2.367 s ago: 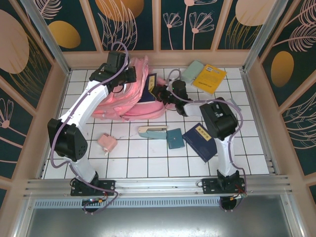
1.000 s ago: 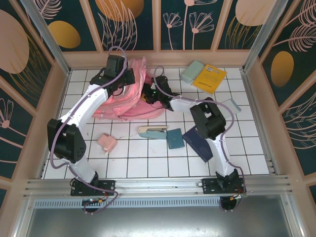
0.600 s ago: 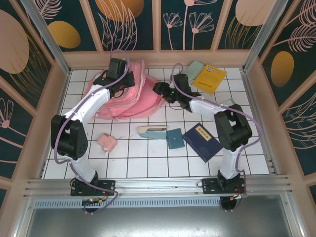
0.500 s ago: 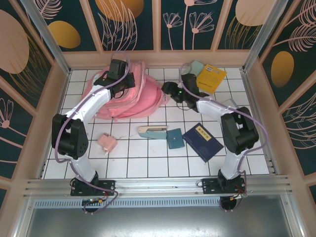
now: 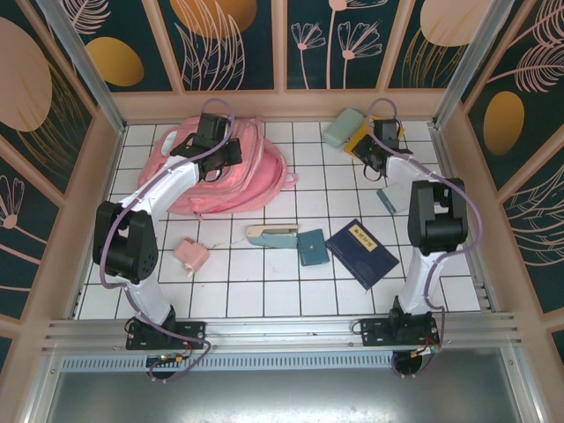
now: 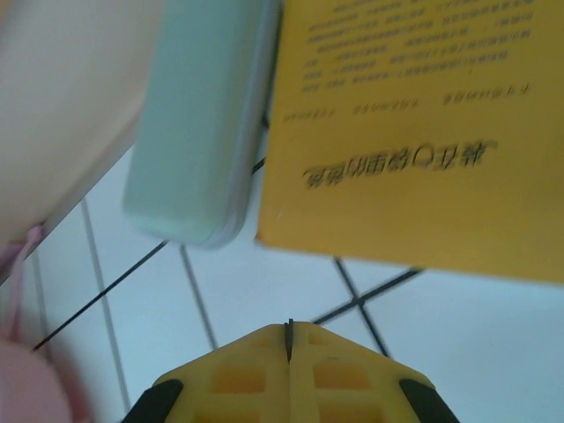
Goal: Pack the student bag
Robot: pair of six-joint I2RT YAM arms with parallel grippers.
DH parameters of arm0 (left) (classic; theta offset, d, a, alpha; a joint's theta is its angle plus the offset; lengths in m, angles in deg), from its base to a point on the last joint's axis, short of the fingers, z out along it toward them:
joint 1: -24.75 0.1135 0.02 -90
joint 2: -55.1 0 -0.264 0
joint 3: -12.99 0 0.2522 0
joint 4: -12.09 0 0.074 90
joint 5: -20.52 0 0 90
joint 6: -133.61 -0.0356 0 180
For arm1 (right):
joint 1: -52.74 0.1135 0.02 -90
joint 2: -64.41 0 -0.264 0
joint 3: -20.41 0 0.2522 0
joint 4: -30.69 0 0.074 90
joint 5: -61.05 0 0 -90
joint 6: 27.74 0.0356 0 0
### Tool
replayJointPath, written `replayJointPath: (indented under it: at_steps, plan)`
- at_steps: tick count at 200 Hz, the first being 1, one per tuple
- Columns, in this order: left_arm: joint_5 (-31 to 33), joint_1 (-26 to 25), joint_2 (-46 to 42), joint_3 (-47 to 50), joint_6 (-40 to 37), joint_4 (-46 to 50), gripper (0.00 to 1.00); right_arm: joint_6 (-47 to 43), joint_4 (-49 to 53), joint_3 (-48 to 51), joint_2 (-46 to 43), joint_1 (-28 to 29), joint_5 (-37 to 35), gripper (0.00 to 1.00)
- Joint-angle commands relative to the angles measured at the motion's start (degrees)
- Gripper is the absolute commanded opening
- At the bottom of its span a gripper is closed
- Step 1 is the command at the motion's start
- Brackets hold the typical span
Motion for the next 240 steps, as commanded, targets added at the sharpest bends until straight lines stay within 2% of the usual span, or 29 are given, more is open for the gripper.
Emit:
replayJointPath:
  at_steps: [1, 51, 76, 88, 95, 99, 105, 109, 136, 146, 183, 240]
  plan:
    - [-0.4, 1.1, 0.3, 1.2, -0.2, -0.7, 0.0, -1.2, 6.1, -7.6, 6.2, -0.9, -3.0, 0.0]
    - [-2.4, 1.1, -0.6, 2.4, 0.3, -0.4, 0.0, -1.2, 15.4, -26.2, 20.5, -2.7, -3.4, 0.0]
    - [-3.8, 1.1, -1.0, 2.1, 0.4, 0.1, 0.0, -0.7, 22.8, -36.2, 27.7, -3.1, -0.5, 0.0]
    - [-3.8, 1.1, -1.2, 1.9, 0.5, 0.3, 0.0, -1.1, 24.8, -37.7, 29.4, -2.9, 0.3, 0.0]
    - [-3.9, 1.1, -1.2, 1.8, 0.5, 0.4, 0.0, -1.2, 25.0, -36.9, 29.4, -2.7, 0.5, 0.0]
    - [-3.9, 1.0, -1.2, 1.7, 0.5, 0.5, 0.04, -1.3, 24.9, -36.1, 29.3, -2.6, 0.6, 0.0]
    - [-4.0, 1.1, -1.1, 1.5, 0.4, 0.7, 0.16, -1.4, 24.6, -34.7, 28.8, -2.3, 1.0, 0.0]
    - [-4.2, 1.0, -1.1, 1.2, 0.4, 0.8, 0.2, -1.5, 24.4, -33.5, 28.5, -2.2, 1.4, 0.0]
    - [-5.9, 1.1, -0.5, -0.1, 0.5, 1.5, 0.29, -2.7, 23.3, -26.6, 24.5, -0.1, 2.9, 0.0]
    - [-6.6, 1.1, -0.5, -0.5, 0.9, 1.4, 0.36, -3.3, 22.8, -24.0, 22.5, 0.8, 3.3, 0.0]
    - [-10.0, 1.1, -0.1, -1.7, 2.7, 0.1, 0.43, -4.1, 19.8, -12.7, 15.2, 4.8, 4.4, 0.0]
    - [-16.8, 0.8, 1.2, -1.6, 6.6, -3.1, 0.43, -3.5, 16.4, 1.4, 5.5, 13.2, 6.8, 0.0]
